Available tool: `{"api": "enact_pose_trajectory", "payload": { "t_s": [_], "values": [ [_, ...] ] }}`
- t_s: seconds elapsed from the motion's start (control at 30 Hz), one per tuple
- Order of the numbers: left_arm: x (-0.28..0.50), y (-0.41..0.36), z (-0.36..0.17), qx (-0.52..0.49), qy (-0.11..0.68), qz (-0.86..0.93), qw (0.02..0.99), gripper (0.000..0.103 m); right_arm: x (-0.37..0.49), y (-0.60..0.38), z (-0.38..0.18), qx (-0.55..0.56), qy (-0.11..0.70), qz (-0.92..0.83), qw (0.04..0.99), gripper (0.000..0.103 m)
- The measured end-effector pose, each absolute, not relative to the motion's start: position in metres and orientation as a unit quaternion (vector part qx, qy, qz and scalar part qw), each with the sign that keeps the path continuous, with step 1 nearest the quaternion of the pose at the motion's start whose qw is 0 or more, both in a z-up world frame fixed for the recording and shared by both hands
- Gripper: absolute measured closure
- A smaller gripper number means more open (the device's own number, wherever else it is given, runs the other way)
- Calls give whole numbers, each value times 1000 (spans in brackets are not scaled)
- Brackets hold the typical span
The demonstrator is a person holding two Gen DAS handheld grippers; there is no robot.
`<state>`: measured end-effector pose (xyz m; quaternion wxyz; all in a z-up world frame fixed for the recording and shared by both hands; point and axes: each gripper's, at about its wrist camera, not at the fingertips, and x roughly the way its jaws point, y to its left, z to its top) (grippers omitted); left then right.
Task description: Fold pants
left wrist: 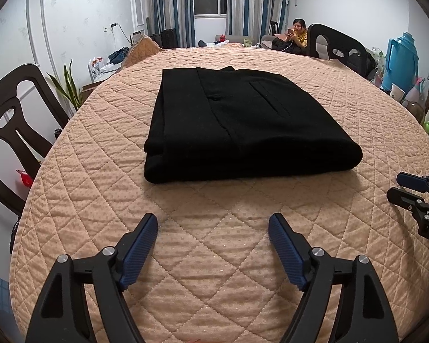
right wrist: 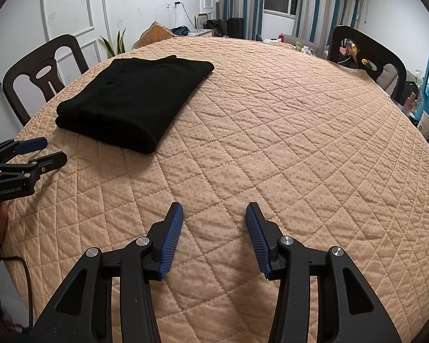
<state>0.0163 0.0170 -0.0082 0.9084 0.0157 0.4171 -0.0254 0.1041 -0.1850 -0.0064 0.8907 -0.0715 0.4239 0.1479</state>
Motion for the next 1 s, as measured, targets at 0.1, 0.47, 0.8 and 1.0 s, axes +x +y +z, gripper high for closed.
{"api": "enact_pose_trajectory", "payload": {
  "t_s": [0.1,0.47,0.8,1.0],
  "values": [
    [16,17,-8,16,417,-25,908,21,104,-185,-6,-71,424,148,891,56],
    [16,17,-8,16,417,-25,908,20,105,-185,-6,-71,424,148,891,56],
    [15,18,-8,13,418,-27,908,20,104,-185,-6,-71,424,148,891,56],
    [14,15,-7,15,419,-27,907,19,104,-185,-6,-71,424,148,891,56]
  ]
}}
